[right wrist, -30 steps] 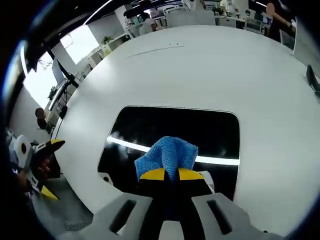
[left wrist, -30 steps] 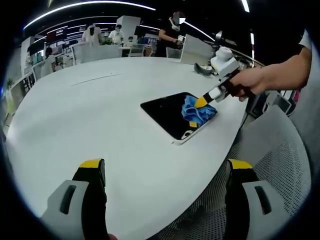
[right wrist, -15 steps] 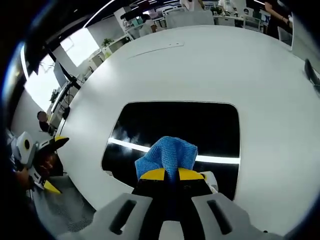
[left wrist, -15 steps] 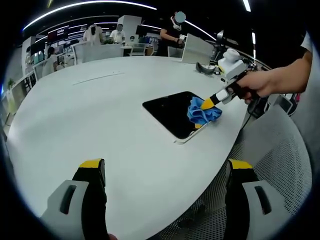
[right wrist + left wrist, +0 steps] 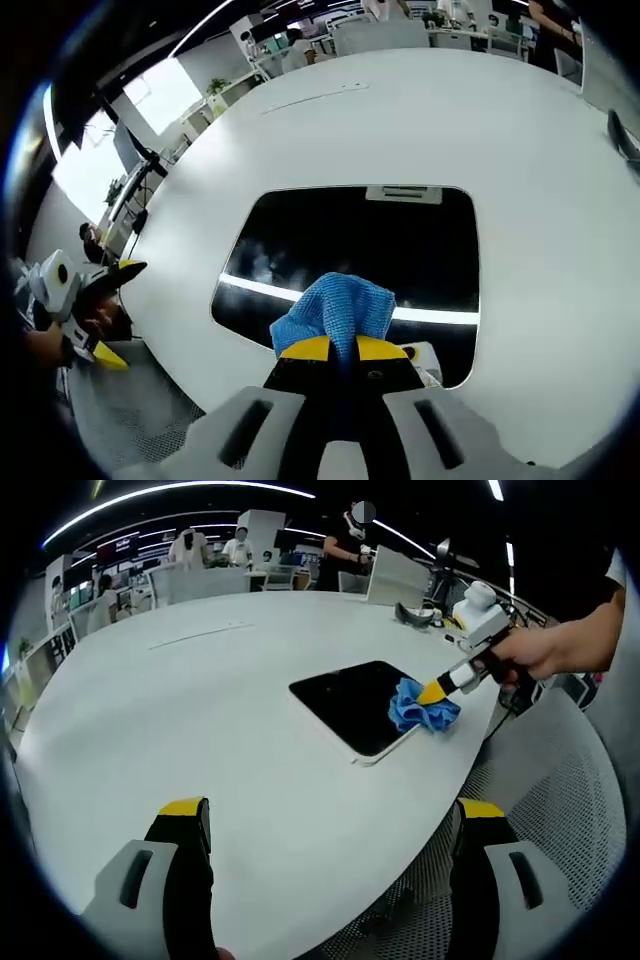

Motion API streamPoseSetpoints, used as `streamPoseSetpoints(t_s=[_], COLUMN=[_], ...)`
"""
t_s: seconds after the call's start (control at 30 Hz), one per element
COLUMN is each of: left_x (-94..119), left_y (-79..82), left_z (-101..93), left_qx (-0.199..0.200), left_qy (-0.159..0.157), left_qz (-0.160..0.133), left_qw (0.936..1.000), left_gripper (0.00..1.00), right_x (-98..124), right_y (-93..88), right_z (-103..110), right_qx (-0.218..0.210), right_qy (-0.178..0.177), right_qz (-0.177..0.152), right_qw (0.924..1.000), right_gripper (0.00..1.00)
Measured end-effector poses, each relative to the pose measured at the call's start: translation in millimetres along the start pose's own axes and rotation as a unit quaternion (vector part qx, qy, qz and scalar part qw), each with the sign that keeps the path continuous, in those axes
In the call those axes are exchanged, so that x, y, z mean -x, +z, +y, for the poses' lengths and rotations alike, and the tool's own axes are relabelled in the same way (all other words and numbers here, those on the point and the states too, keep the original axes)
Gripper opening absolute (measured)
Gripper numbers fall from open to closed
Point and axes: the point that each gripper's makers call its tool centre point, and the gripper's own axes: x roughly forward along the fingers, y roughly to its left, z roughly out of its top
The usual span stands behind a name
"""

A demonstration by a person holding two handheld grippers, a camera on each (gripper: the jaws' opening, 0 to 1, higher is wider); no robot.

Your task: Wipe the mirror surface with the cleaning cloth until all visible marks leave the cleaned area.

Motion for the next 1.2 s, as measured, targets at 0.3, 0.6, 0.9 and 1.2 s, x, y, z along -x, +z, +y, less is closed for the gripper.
streamPoseSetpoints(t_s=[0.3,0.6,0.9,1.2], left_x=[1.7,2.8,5.3,2.5], left_y=[6.6,6.1,13.7,7.8], left_z=[2.5,6.2,7.4,5.5], left_qx=[0.006,-0.005,0.012,0.006], left_qy=[0.005,0.016,0.018,0.014], left_qz=[-0.020,-0.019,-0.040,-0.024], left_qw=[0.9998,0.9997,0.9990,0.9996], left_gripper=[0.99,0.99,0.99,0.99], right_x=[0.4,2.4,7.5,14.1], right_y=[-1.6,-1.0,-1.1,-3.0], right_z=[2.3,-0.1,-17.1,-32.7], right_qx=[0.016,0.018,0.018,0.002], right_qy=[0.008,0.027,0.029,0.024], right_qz=[0.002,0.011,0.018,0.012], right_qw=[0.9998,0.9994,0.9993,0.9996], right_gripper=[0.01,0.01,0.01,0.01])
